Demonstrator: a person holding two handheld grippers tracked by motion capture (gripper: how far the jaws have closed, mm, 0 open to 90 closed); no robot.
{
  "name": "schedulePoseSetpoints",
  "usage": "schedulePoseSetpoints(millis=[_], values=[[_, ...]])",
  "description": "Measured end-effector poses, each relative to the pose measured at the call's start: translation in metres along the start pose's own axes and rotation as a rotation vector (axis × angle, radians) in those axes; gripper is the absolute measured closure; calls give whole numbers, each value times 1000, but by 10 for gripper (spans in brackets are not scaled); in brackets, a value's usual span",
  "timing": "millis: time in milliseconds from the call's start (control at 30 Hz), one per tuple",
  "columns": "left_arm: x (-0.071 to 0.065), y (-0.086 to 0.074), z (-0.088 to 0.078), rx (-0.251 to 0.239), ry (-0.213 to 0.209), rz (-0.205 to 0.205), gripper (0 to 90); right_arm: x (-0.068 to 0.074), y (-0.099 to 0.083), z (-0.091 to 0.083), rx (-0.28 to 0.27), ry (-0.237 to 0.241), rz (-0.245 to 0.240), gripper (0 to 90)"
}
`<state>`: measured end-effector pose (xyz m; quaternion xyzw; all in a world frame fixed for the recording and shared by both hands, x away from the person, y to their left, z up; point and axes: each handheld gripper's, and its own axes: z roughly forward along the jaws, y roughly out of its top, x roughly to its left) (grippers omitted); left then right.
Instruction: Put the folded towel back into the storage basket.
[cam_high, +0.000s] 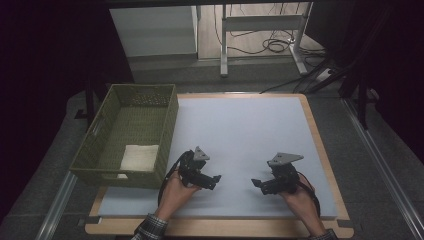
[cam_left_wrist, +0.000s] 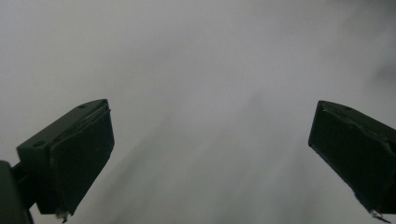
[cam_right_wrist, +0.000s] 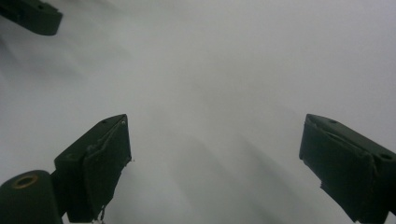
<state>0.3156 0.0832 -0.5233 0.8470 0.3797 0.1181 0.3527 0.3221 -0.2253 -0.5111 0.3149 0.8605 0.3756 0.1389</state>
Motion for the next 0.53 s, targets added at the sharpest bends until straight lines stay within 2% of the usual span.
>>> schedulePoseSetpoints(millis=[100, 167, 233, 400, 533], values=[[0, -13, 4, 20, 17, -1, 6, -3, -8, 0, 7, -4, 6, 87], [-1, -20, 7, 42, 37, 13, 6, -4, -14, 2, 20, -8, 3, 85], [1, -26, 7, -1, 26, -1, 0, -5, -20, 5, 36, -16, 3, 82], [0, -27, 8, -5, 29, 4, 0, -3, -23, 7, 41, -39, -23, 74], [0, -28, 8, -7, 33, 11, 0, -3, -24, 8, 40, -38, -19, 73]])
